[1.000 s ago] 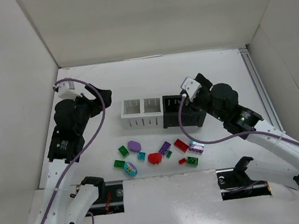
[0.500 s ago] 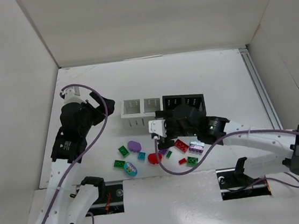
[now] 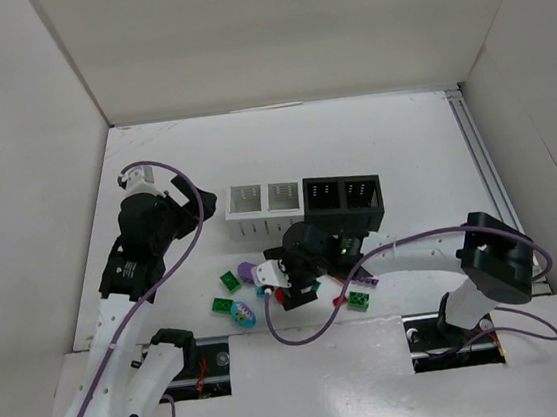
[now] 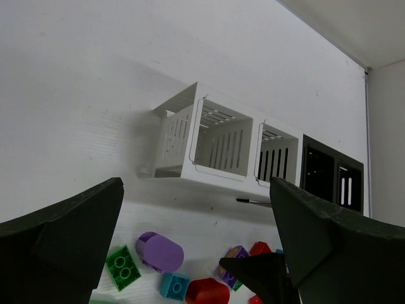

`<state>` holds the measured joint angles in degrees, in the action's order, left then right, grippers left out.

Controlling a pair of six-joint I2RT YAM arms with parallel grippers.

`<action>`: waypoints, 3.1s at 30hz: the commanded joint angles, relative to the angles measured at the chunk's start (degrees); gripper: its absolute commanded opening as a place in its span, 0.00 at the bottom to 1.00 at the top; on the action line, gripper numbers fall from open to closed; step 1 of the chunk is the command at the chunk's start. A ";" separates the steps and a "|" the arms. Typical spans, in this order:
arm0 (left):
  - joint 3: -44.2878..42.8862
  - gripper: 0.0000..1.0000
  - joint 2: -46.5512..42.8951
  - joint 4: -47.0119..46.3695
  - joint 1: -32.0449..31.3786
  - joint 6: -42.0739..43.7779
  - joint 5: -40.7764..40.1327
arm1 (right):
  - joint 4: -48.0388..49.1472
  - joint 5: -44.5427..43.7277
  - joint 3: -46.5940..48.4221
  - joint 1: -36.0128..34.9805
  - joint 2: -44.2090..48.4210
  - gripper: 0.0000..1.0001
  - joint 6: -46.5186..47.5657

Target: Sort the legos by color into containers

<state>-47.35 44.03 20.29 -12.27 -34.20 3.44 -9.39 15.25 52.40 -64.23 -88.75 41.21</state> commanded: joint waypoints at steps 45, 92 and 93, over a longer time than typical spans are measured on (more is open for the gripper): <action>2.97 1.00 -0.62 -4.91 -2.31 2.90 10.00 | -9.33 -7.52 1.21 33.80 28.54 0.28 -12.30; -18.49 0.89 54.76 -2.26 -56.55 -46.30 -12.41 | -26.11 -38.45 -6.87 44.71 65.63 0.93 -30.76; -17.78 0.89 54.76 -2.28 -56.55 -48.49 -12.41 | -26.12 -38.45 -6.87 44.71 65.63 0.94 -30.75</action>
<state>-66.61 100.49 19.40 -68.90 -74.87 -9.47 -33.04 -19.68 46.17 -19.84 -23.57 11.49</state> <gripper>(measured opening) 0.899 0.936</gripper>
